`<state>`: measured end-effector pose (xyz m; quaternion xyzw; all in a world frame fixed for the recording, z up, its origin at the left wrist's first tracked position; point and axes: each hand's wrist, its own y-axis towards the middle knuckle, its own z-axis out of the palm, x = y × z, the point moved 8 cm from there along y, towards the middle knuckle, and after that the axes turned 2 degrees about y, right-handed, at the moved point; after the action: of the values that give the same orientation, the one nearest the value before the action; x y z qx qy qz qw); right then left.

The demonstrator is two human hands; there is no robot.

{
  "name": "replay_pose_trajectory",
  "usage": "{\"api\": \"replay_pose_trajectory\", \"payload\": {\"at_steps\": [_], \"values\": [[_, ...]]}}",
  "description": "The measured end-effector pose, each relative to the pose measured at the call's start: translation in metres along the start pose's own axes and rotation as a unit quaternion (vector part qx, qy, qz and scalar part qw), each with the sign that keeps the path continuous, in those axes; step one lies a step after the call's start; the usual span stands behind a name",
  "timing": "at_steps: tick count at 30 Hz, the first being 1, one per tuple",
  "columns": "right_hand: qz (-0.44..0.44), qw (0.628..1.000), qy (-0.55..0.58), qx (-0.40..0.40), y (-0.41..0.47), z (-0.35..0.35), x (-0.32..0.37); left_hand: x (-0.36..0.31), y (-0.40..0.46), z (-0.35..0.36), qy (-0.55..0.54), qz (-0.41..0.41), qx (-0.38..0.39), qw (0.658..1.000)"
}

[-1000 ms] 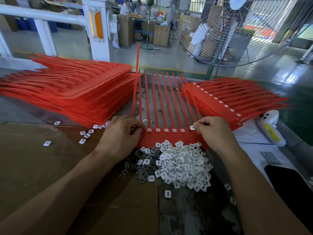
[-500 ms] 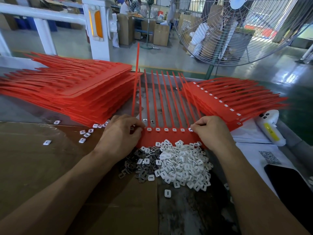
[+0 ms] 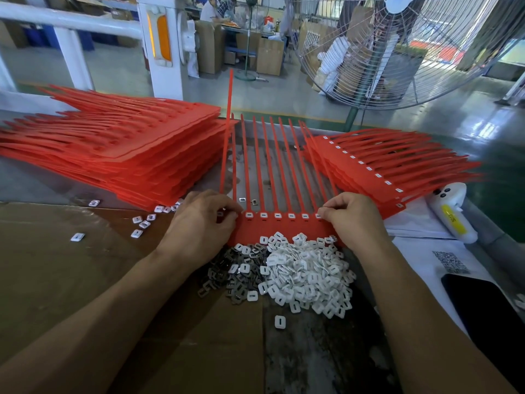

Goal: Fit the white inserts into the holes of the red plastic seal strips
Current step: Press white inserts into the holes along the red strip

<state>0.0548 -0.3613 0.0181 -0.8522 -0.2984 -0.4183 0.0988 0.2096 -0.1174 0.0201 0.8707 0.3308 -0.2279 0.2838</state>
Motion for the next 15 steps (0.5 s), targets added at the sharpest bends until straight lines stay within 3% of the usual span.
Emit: {"api": "replay_pose_trajectory", "payload": {"at_steps": [15], "values": [[-0.027,0.996,-0.083,-0.015,-0.0015,0.0028,0.0032,0.0011,0.0008,0.0001,0.001,-0.01,0.005,1.0]]}}
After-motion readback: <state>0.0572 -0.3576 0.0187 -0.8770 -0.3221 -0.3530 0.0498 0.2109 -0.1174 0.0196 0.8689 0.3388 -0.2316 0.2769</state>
